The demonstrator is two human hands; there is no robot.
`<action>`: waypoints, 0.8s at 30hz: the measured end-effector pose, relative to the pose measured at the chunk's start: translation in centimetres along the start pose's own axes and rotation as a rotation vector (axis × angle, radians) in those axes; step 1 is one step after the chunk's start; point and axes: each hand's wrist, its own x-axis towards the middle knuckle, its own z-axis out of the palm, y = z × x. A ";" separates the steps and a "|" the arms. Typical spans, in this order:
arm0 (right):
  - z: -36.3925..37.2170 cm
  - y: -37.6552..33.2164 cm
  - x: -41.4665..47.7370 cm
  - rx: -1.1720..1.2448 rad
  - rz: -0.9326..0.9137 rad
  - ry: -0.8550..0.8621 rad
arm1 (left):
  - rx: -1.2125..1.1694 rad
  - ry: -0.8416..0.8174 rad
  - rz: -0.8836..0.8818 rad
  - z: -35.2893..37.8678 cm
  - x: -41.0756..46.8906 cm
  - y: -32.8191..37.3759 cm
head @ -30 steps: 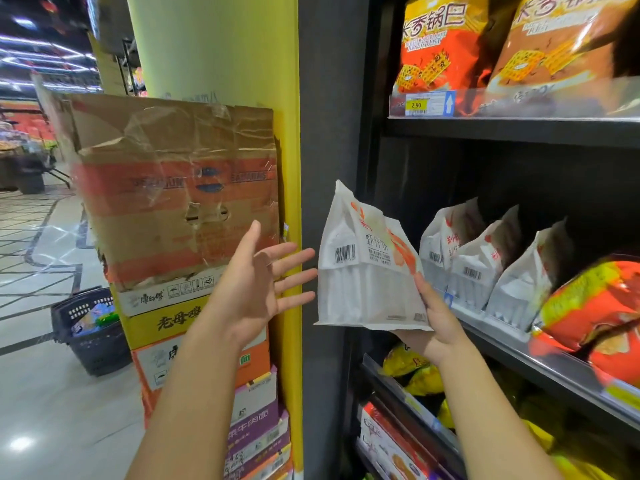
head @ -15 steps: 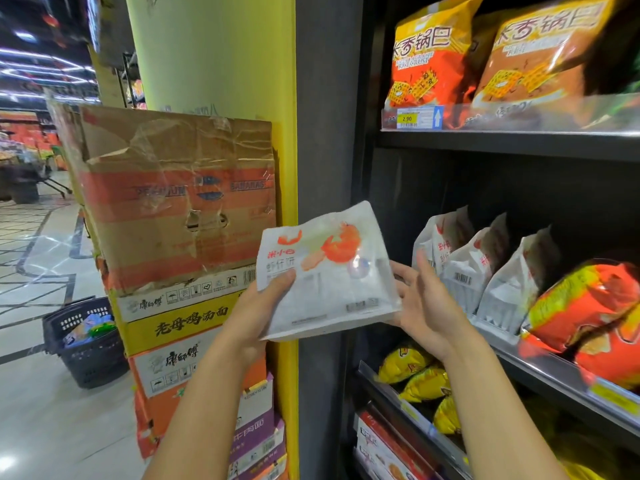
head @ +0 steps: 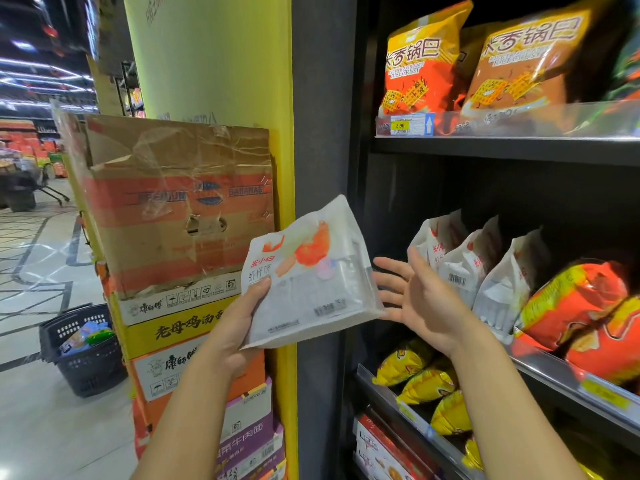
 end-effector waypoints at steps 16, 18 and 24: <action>1.5 -0.9 -0.4 0.203 0.296 0.053 | 0.406 -0.068 -0.025 3.4 -1.3 4.1; 1.5 -0.9 -0.6 0.288 0.308 0.056 | 0.402 -0.049 -0.023 3.6 -1.4 4.2; 1.5 -0.4 -0.3 0.295 0.217 0.032 | 0.536 0.040 0.056 3.1 -1.1 4.0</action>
